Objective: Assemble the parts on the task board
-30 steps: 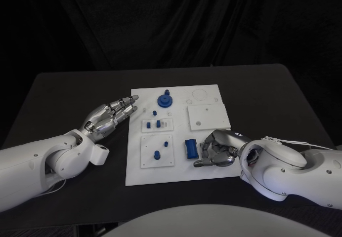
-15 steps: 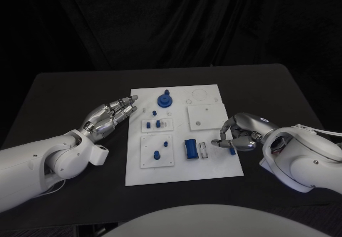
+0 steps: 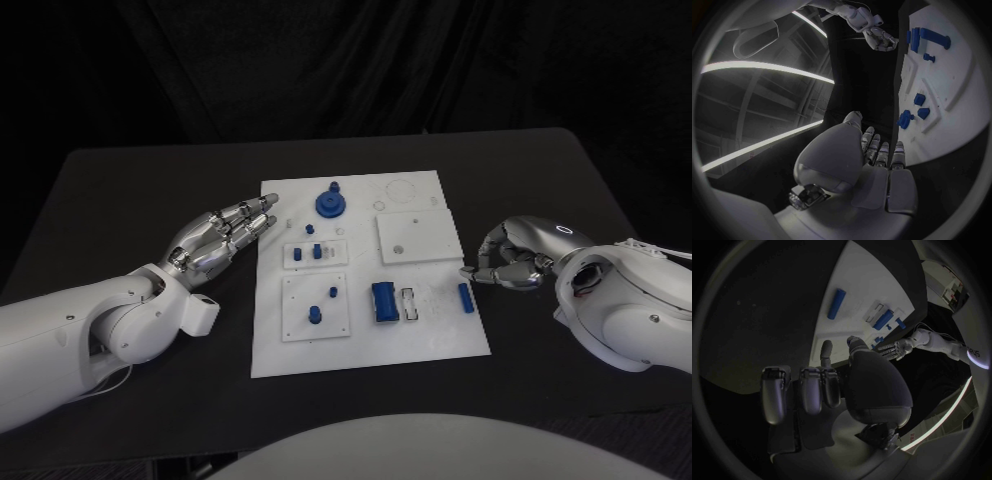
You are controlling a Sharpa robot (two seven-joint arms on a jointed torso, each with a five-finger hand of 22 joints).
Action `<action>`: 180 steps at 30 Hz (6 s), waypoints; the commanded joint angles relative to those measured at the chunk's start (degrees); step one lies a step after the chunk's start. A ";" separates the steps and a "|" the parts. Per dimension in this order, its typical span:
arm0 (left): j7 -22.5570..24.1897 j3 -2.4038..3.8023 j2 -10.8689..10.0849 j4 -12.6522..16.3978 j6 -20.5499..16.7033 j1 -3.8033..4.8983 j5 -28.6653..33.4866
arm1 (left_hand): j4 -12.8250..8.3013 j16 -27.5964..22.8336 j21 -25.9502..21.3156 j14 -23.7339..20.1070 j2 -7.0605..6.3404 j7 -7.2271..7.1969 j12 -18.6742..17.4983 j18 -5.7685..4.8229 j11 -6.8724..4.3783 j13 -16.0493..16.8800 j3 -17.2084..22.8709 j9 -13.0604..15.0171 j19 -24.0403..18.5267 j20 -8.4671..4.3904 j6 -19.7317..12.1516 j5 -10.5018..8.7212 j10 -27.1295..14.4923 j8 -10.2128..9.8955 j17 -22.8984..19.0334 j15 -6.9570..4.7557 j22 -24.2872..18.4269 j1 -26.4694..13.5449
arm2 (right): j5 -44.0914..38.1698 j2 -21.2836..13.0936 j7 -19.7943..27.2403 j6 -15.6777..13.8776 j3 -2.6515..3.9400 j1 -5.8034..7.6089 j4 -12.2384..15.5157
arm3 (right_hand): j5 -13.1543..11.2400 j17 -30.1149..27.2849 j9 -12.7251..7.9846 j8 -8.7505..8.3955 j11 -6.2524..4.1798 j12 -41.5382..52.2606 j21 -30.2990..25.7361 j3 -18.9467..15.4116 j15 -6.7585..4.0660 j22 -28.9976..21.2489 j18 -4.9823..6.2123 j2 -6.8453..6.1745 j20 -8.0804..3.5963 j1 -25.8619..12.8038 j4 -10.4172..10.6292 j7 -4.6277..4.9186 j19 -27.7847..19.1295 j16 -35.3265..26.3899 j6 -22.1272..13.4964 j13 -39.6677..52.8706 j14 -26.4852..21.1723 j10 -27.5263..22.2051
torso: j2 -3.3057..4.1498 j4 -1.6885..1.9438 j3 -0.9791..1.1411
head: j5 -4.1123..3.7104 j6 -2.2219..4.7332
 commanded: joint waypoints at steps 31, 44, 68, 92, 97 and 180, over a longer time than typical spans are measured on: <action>0.35 0.04 0.45 -0.33 0.73 -0.19 -0.01 | -0.08 -0.06 0.31 -0.02 0.19 0.19 0.22 0.10 0.40 0.05 0.63 0.08 0.15 0.37 0.12 0.51 0.00 0.27 0.05 0.44 0.07 0.58 | -5.56 4.84 -6.38 7.17 -0.02 -4.65 -1.85 | 5.30 15.09 -6.28 -4.03 0.41 0.15 0.15 1.23 0.50 15.07 -0.44 0.16 0.68 0.57 -0.09 0.49 6.05 0.17 2.44 15.10 6.00 5.98 | 0.06 -0.03 0.02 | -0.39 -0.01; -0.08 0.04 0.51 -0.54 1.17 -0.43 -0.01 | -0.14 -0.06 0.32 -0.02 0.27 0.21 0.24 0.13 0.42 0.05 0.80 0.08 0.16 0.41 0.13 0.57 0.01 0.28 0.05 0.46 0.08 0.67 | -4.50 7.57 -5.05 7.45 -0.01 -5.70 -2.85 | 13.93 15.09 -8.18 -4.95 0.18 0.15 0.15 3.72 0.29 15.07 -0.44 -0.21 0.50 6.17 -0.95 0.26 6.05 0.17 3.08 15.10 6.00 5.98 | 0.06 -0.03 0.02 | -0.40 -0.01; -0.46 0.04 0.46 -0.67 1.86 -0.98 -0.01 | -0.28 -0.06 0.33 -0.01 0.42 0.35 0.47 0.17 0.57 0.08 1.19 0.11 0.18 0.51 0.32 0.61 0.14 0.35 0.06 0.53 0.10 0.87 | 9.19 9.97 -2.30 -4.57 0.01 -5.83 -3.72 | 26.67 15.09 -4.74 -0.19 -0.52 0.15 0.15 9.33 -0.30 15.07 -0.44 -1.11 -0.06 11.76 -5.56 -0.45 6.05 0.17 3.14 15.10 6.00 5.98 | 0.08 0.00 0.02 | 0.15 -0.01; -0.23 0.05 0.35 -0.58 2.25 -1.39 -0.01 | -0.33 -0.03 0.32 0.03 0.61 0.47 0.55 0.17 0.69 0.09 1.54 0.13 0.18 0.62 0.46 0.58 0.21 0.40 0.08 0.63 0.07 0.96 | 32.29 11.14 6.50 -17.83 0.03 -5.85 -0.60 | 20.93 15.09 -3.05 1.62 -1.22 0.15 0.15 10.42 -0.94 15.07 -0.44 -1.28 -0.70 7.81 -3.90 -1.18 6.05 0.17 2.33 15.10 6.00 5.98 | 0.09 -0.01 0.01 | 0.50 -0.01; -0.02 0.05 0.49 -0.55 2.41 -1.46 -0.01 | -0.36 -0.02 0.32 0.05 0.73 0.48 0.56 0.17 0.73 0.09 1.75 0.15 0.18 0.67 0.61 0.64 0.23 0.45 0.08 0.68 0.07 1.03 | 30.50 11.72 5.54 -16.60 0.03 -5.86 -0.55 | 19.37 15.09 -3.26 1.43 -1.10 0.15 -0.35 10.18 -0.86 14.85 -0.28 -1.44 -0.67 6.62 -3.14 -1.04 5.73 0.17 2.13 15.10 6.00 5.98 | 0.07 -0.01 0.01 | 0.49 -0.01; 0.04 0.05 -0.08 -0.51 2.07 -2.52 -0.01 | -0.43 0.12 0.36 0.32 0.74 0.56 0.83 0.19 0.84 0.11 2.31 0.22 0.24 0.82 1.09 0.52 0.40 0.62 0.18 0.82 0.15 1.12 | 21.41 8.02 6.58 -4.30 -0.02 -7.29 0.46 | -10.38 15.09 -0.86 7.10 -0.16 0.15 -1.26 -0.38 0.01 14.49 -0.01 0.60 0.20 4.55 -0.21 -0.07 5.18 0.17 -1.18 15.10 6.00 5.98 | 0.06 -0.03 0.00 | 1.29 -0.01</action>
